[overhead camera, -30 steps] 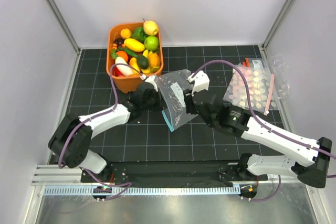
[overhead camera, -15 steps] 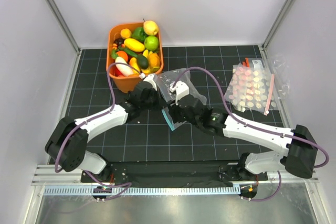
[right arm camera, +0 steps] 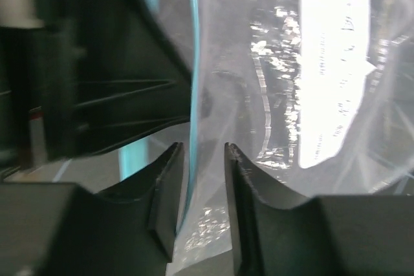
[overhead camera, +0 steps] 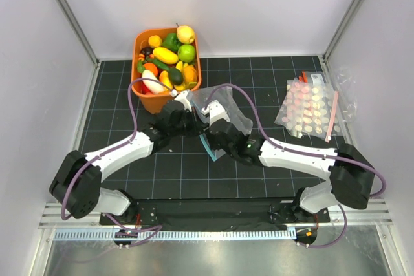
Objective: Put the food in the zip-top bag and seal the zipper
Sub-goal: Open the zipper of the food storage bag.
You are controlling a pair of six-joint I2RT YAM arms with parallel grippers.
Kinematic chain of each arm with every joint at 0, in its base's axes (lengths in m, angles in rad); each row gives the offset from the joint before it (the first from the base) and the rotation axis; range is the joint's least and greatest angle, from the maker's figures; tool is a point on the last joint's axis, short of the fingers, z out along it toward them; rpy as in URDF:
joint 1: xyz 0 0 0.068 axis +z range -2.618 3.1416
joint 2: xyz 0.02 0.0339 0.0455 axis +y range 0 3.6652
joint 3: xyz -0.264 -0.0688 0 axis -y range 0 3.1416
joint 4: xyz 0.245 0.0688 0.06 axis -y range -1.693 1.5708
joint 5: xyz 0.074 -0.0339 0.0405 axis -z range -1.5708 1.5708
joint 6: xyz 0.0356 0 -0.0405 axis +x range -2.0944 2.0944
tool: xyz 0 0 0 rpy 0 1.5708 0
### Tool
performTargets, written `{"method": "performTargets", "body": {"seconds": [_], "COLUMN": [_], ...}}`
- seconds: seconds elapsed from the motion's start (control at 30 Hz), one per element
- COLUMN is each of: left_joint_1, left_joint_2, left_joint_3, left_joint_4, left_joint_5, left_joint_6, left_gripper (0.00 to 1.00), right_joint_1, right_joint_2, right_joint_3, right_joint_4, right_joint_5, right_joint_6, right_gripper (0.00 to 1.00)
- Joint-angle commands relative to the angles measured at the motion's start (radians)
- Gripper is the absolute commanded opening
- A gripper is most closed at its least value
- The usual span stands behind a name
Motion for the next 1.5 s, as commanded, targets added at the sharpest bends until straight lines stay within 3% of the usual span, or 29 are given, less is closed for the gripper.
{"method": "performTargets", "body": {"seconds": [0.0, 0.03, 0.13, 0.3, 0.53, 0.6, 0.63, 0.73, 0.93, 1.23, 1.33, 1.43, 1.47], "left_joint_1": [-0.003, -0.001, -0.003, -0.003, -0.003, -0.003, -0.003, -0.003, -0.006, -0.083, -0.083, -0.083, -0.083], "left_joint_2": [-0.022, -0.022, -0.021, -0.013, 0.001, 0.008, 0.010, 0.016, 0.068, 0.155, 0.175, 0.157, 0.145], "left_joint_3": [-0.009, -0.007, -0.007, -0.007, -0.004, -0.001, -0.001, 0.002, 0.008, 0.071, 0.085, 0.093, 0.091], "left_joint_4": [0.044, 0.044, 0.046, 0.047, 0.057, 0.055, 0.055, 0.046, 0.070, 0.043, 0.026, 0.006, 0.003], "left_joint_5": [0.026, 0.026, 0.026, 0.029, 0.043, 0.042, 0.042, 0.025, 0.046, -0.037, -0.055, -0.087, -0.099], "left_joint_6": [-0.005, -0.006, -0.005, -0.006, -0.006, -0.005, -0.003, -0.001, -0.011, 0.029, 0.037, 0.054, 0.057], "left_gripper": [0.00, 0.00, 0.00, 0.00, 0.00, 0.00, 0.00, 0.00, 0.00, 0.00, 0.00, 0.11, 0.25], "right_joint_1": [-0.001, -0.001, -0.001, 0.001, -0.001, 0.001, 0.001, -0.001, 0.001, 0.001, -0.001, -0.005, -0.007], "right_joint_2": [0.023, 0.026, 0.044, 0.057, 0.127, 0.156, 0.159, 0.126, 0.008, -0.048, -0.043, -0.029, -0.028], "right_joint_3": [0.067, 0.072, 0.084, 0.079, 0.124, 0.151, 0.158, 0.176, 0.181, 0.224, 0.218, 0.214, 0.214], "right_joint_4": [0.009, 0.004, -0.014, 0.019, 0.044, 0.024, 0.015, -0.048, -0.232, -0.454, -0.456, -0.461, -0.464], "right_joint_5": [0.156, 0.194, 0.253, 0.322, 0.390, 0.423, 0.486, 0.619, 0.773, 0.804, 0.792, 0.769, 0.763], "right_joint_6": [0.023, 0.020, 0.012, -0.011, -0.077, -0.080, -0.074, -0.057, -0.001, 0.065, 0.072, 0.078, 0.081], "right_gripper": [0.36, 0.31, 0.31, 0.46, 0.49, 0.38, 0.18, 0.04, 0.03, 0.06, 0.09, 0.10, 0.11]}}
